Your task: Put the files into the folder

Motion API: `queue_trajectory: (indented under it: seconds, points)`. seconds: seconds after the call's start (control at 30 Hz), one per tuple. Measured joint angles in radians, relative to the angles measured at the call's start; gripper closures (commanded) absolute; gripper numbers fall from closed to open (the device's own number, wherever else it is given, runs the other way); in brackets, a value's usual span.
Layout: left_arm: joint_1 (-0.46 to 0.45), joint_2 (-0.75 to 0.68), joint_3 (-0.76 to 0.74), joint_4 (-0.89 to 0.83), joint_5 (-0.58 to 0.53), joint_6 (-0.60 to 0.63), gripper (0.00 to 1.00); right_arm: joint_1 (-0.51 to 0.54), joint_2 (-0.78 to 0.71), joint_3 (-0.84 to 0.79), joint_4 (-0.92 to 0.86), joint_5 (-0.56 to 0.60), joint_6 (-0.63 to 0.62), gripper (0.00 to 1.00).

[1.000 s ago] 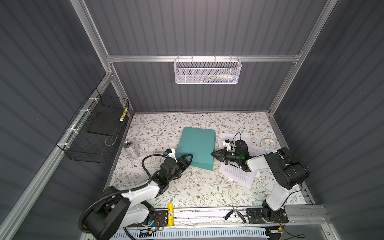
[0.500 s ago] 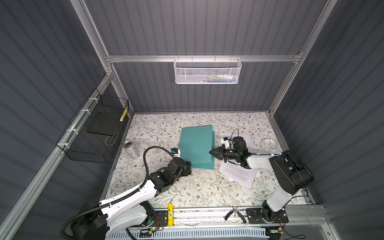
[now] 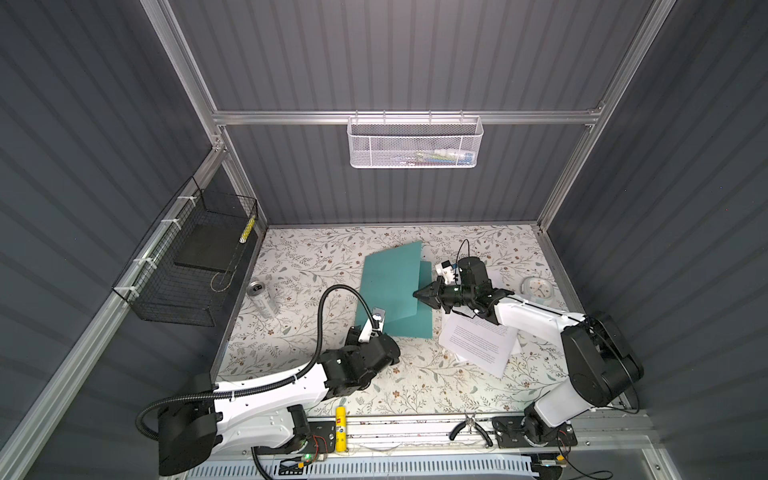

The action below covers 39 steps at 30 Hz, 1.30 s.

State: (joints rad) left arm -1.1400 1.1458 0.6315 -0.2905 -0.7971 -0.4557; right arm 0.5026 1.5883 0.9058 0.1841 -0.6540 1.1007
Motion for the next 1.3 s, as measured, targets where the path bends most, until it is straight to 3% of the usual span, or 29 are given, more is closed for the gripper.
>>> queue_trajectory:
  seconds: [0.5, 0.63, 0.8, 0.97, 1.2, 1.3]
  points:
    - [0.000, 0.051, 0.058, 0.091, 0.038, 0.114, 0.32, 0.079, -0.003, 0.112, -0.117, 0.044, -0.010, 1.00]
    - [0.000, 0.093, 0.073, 0.109, 0.051, 0.140, 0.43, 0.089, -0.003, 0.112, -0.117, 0.044, -0.006, 1.00]
    - [0.000, 0.173, 0.127, 0.121, 0.053, 0.171, 0.64, 0.102, -0.008, 0.112, -0.118, 0.043, -0.002, 1.00]
    - [0.000, 0.216, 0.172, 0.113, 0.034, 0.193, 1.00, 0.102, -0.025, 0.112, -0.119, 0.052, -0.002, 1.00]
    - [0.000, 0.219, 0.183, 0.097, 0.010, 0.209, 1.00, 0.098, -0.028, 0.112, -0.119, 0.053, 0.000, 1.00]
    - [0.000, 0.186, 0.175, 0.088, 0.007, 0.208, 1.00, 0.091, -0.028, 0.112, -0.102, 0.024, 0.006, 0.81]
